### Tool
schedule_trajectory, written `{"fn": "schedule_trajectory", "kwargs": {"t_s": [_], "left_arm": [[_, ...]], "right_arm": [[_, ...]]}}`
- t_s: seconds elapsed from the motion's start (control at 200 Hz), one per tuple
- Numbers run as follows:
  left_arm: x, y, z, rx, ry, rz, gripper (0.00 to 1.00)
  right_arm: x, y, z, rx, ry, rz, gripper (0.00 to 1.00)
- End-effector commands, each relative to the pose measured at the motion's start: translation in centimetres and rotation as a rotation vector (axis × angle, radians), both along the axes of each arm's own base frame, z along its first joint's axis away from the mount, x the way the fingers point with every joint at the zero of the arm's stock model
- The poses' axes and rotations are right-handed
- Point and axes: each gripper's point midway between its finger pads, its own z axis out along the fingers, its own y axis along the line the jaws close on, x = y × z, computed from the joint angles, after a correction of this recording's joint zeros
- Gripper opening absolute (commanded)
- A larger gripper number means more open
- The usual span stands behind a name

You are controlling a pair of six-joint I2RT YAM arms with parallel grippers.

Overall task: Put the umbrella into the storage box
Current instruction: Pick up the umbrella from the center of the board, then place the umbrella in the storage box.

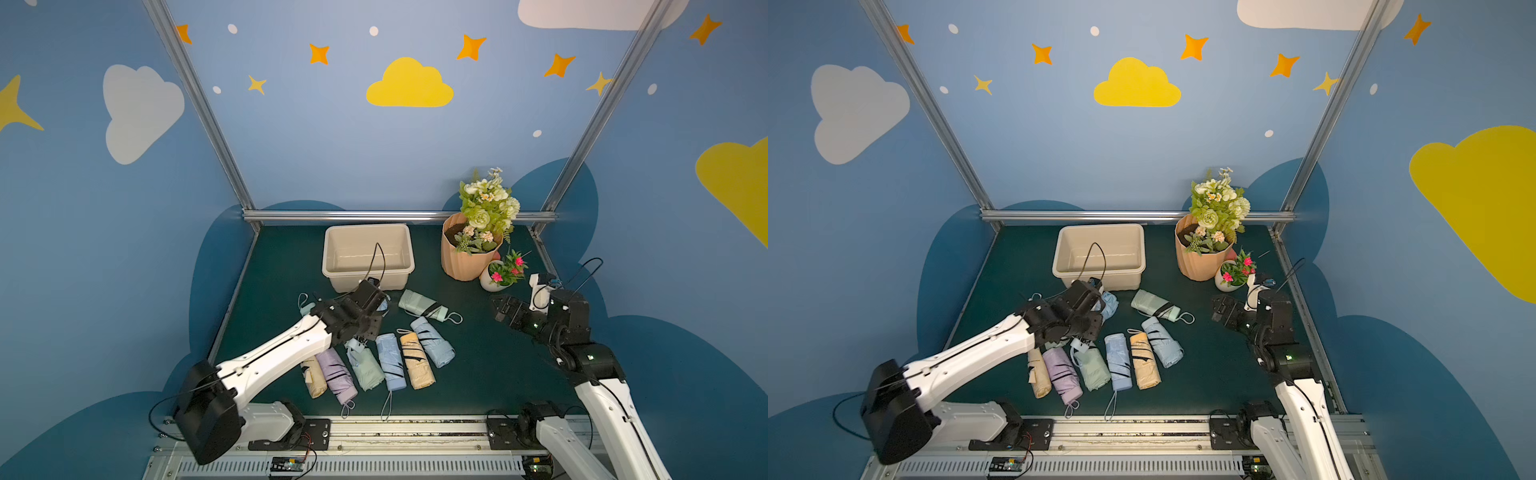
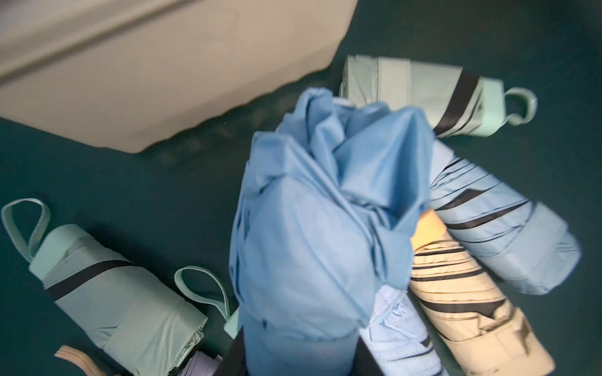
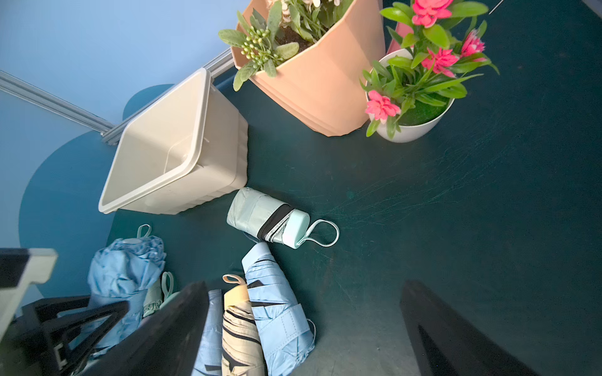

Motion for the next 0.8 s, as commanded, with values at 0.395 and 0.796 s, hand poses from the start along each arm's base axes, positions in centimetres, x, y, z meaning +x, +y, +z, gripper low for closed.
{"fn": "schedule_trajectory", "kwargs": {"t_s": [0.395, 0.796], "left_arm": [[4.9, 5.0, 14.2, -0.902, -0.506, 0.469, 0.03], [10.9, 7.9, 14.2, -1.195, -0.440, 1.021, 0.02]], "right_arm": [[3.4, 9.7, 8.9, 0.111, -0.108, 0.365, 0.97], [4.0, 16.0, 11.6, 0.081, -0.140, 0.505, 0.97]]}}
